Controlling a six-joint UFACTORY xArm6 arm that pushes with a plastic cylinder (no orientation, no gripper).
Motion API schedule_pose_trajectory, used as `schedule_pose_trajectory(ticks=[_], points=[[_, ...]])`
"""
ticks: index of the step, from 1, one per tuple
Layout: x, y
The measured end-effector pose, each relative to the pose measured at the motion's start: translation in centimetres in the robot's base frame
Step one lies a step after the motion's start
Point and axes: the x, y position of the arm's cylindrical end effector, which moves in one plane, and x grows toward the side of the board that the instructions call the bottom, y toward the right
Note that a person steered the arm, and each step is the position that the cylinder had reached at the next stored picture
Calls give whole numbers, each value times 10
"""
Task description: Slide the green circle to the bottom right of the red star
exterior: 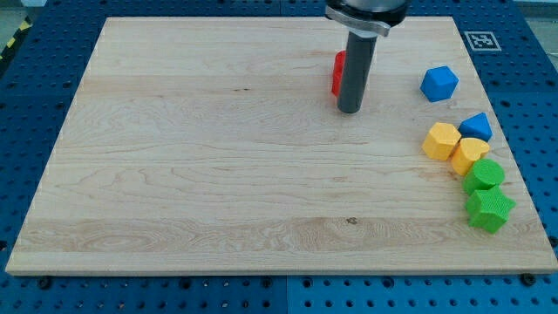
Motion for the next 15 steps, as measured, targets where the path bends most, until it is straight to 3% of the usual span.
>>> schedule_pose_trajectory(ticks=[1, 2, 3, 4, 6, 7, 9, 11, 13, 15], points=[[39, -21], [126, -30], [203, 12], [221, 39], [219, 177], [210, 187], [150, 186], [122, 183], [128, 163], [128, 96]])
